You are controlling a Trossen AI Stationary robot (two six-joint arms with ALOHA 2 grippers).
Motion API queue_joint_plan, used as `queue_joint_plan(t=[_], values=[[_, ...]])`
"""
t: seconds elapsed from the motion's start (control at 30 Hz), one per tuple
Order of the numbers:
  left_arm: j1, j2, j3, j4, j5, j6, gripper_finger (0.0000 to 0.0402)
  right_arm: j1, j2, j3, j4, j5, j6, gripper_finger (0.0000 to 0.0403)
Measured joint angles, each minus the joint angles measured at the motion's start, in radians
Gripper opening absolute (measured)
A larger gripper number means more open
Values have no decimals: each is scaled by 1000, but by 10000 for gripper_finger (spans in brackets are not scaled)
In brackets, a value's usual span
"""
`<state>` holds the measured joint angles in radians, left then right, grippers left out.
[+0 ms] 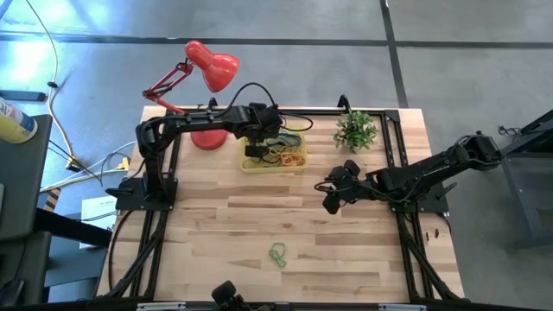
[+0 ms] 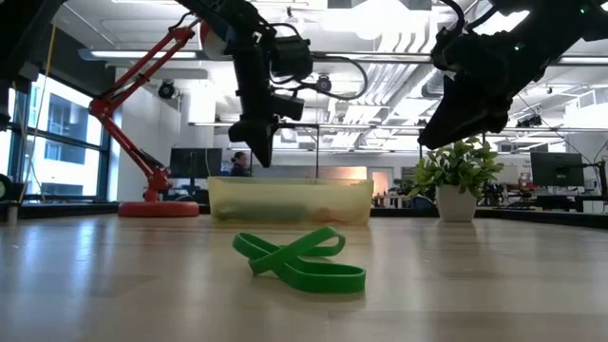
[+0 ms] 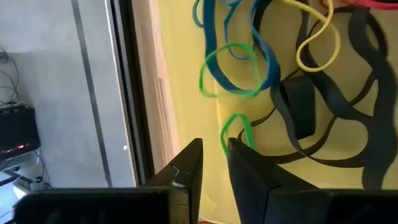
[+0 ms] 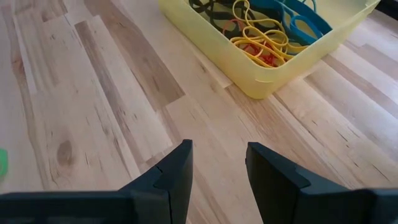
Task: Pick and place rubber bands into bin
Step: Put the green rubber band into the yellow container
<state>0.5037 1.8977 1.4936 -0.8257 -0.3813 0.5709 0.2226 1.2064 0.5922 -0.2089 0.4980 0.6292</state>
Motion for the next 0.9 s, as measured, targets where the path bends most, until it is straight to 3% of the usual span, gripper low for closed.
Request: queue_joint_plan(t=[0.17, 0.33, 0.57, 0.9], values=[[0, 0, 0, -10, 77, -7, 73, 0, 0, 0, 0, 0, 0, 139], [-21, 0, 0, -36, 264, -70, 74, 0, 0, 0, 0, -1, -1, 139], [-161, -3, 0, -39, 473, -79, 74, 0, 0, 0, 0, -4, -6, 139], [-463, -3, 0, 35, 505, -84, 74, 0, 0, 0, -4, -5, -30, 139]])
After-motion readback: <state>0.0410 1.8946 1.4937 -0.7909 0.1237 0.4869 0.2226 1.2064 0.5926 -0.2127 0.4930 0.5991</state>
